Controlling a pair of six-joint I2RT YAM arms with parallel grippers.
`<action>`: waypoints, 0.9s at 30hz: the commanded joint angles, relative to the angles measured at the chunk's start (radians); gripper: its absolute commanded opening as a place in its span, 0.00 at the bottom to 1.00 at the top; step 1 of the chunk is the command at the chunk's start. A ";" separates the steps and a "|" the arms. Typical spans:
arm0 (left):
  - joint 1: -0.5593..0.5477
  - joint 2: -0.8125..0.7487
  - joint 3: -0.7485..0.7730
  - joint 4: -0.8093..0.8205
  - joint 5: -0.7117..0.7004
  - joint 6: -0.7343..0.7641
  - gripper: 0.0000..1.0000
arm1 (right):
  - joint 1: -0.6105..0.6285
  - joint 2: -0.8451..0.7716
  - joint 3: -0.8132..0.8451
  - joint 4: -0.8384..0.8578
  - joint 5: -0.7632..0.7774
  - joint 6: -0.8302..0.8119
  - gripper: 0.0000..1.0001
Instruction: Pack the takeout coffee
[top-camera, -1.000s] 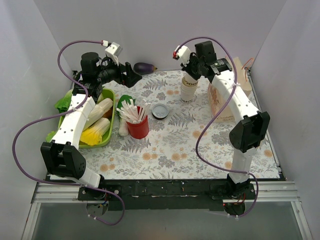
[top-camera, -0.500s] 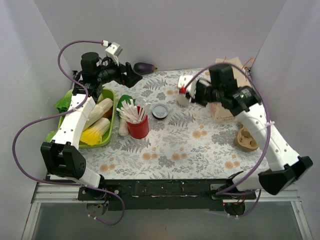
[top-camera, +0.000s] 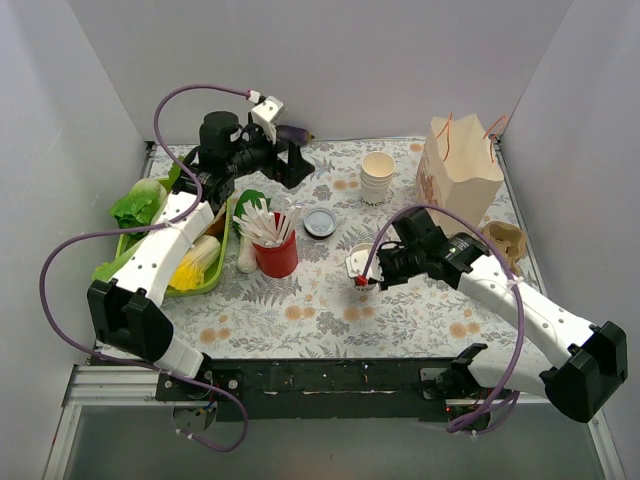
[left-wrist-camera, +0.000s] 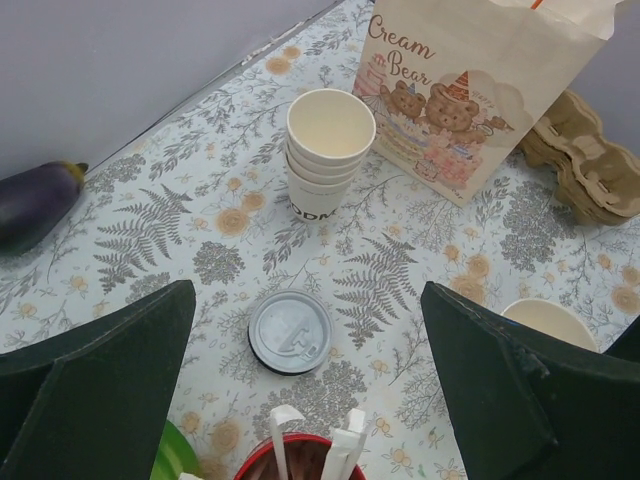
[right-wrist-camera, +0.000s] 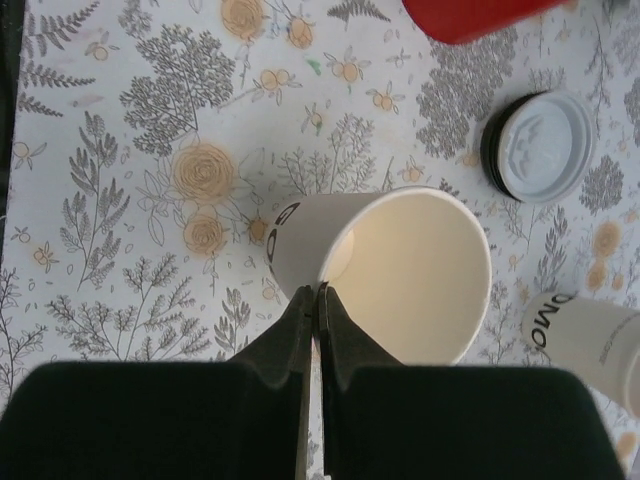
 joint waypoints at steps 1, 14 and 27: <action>-0.039 -0.019 -0.004 -0.018 -0.095 0.002 0.98 | 0.048 -0.053 -0.093 0.130 -0.057 -0.058 0.01; -0.045 -0.027 -0.016 -0.047 -0.147 -0.017 0.98 | 0.103 -0.105 -0.189 0.124 -0.067 -0.086 0.17; -0.045 -0.025 0.013 -0.067 -0.115 -0.014 0.98 | 0.097 -0.147 -0.030 -0.070 0.001 -0.093 0.43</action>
